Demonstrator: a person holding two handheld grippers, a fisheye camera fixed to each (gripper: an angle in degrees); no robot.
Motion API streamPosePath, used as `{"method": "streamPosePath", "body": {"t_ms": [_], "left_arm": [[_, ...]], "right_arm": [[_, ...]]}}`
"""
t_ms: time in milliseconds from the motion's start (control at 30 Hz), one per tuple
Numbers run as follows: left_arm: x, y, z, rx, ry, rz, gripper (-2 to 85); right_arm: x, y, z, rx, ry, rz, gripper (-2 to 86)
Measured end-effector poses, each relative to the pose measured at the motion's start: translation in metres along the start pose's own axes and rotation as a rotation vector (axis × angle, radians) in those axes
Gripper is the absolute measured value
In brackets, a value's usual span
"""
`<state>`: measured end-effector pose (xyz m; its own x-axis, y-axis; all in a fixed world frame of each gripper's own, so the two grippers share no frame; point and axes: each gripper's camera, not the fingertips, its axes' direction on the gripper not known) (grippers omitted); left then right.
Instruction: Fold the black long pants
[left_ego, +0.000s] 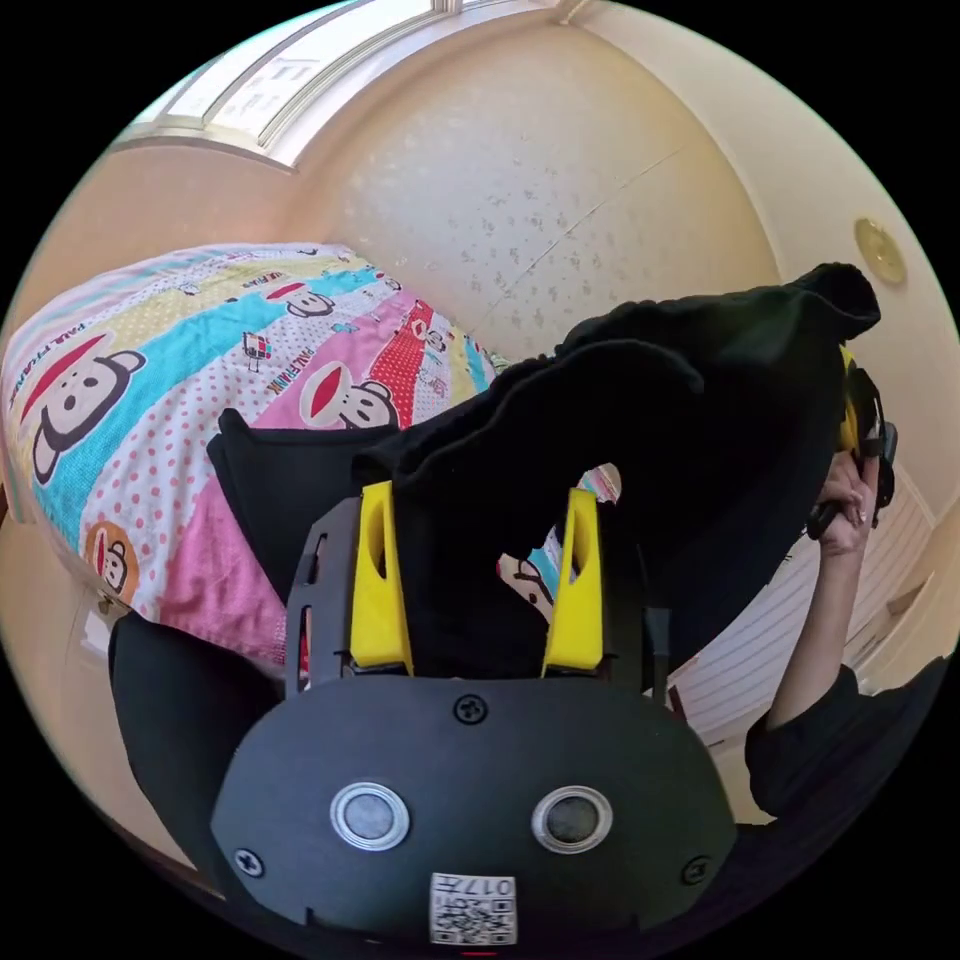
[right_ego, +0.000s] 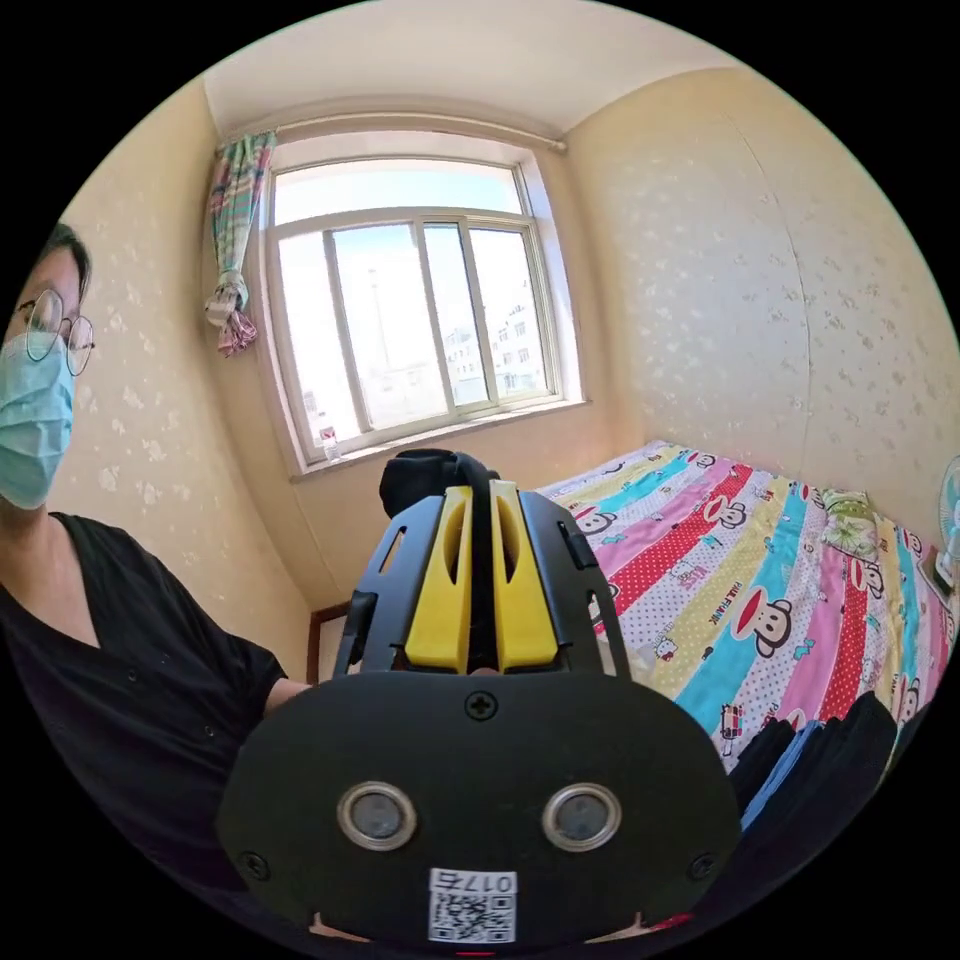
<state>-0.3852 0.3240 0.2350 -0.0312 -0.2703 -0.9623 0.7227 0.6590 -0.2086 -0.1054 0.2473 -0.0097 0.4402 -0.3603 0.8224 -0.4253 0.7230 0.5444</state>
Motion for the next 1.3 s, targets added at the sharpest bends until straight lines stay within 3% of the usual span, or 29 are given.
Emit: {"method": "streamPosePath", "body": {"t_ms": [100,200,333,533,800,900,1067,1167,1200,1233,1300], "left_arm": [[0.030,-0.010,-0.012,0.038,0.155,0.022,14.8],[0.074,-0.033,-0.077,0.211,0.247,0.056,7.5],[0.153,-0.079,-0.214,0.568,0.279,0.258,5.4],[0.257,-0.140,-0.331,0.849,0.527,0.412,5.2],[0.371,-0.150,-0.397,1.069,0.487,0.613,5.4],[0.397,-0.154,-0.396,1.160,0.366,0.673,5.4],[0.409,-0.273,-0.305,1.023,0.201,0.591,5.4],[0.413,-0.439,-0.167,0.693,0.028,0.529,6.4],[0.392,-0.497,-0.104,0.498,-0.013,0.424,7.7],[0.364,-0.531,-0.048,0.308,-0.056,0.366,8.9],[0.320,-0.535,0.005,0.193,-0.120,0.354,10.0]], "right_arm": [[-0.033,-0.027,-0.037,0.069,0.023,-0.066,2.6],[-0.061,-0.045,-0.093,0.157,0.083,-0.105,2.5],[-0.091,-0.057,-0.162,0.283,0.115,-0.146,2.5],[-0.116,-0.094,-0.232,0.472,0.088,-0.207,2.6],[-0.126,-0.165,-0.271,0.628,0.080,-0.225,2.9],[-0.102,-0.201,-0.261,0.596,0.120,-0.211,3.1],[0.015,-0.296,-0.192,0.458,0.268,-0.090,3.7],[0.159,-0.389,-0.112,0.317,0.494,0.090,5.0],[0.219,-0.408,-0.080,0.244,0.599,0.157,5.9],[0.248,-0.410,-0.065,0.194,0.648,0.197,6.4],[0.333,-0.384,-0.021,0.034,0.734,0.373,7.3]]}}
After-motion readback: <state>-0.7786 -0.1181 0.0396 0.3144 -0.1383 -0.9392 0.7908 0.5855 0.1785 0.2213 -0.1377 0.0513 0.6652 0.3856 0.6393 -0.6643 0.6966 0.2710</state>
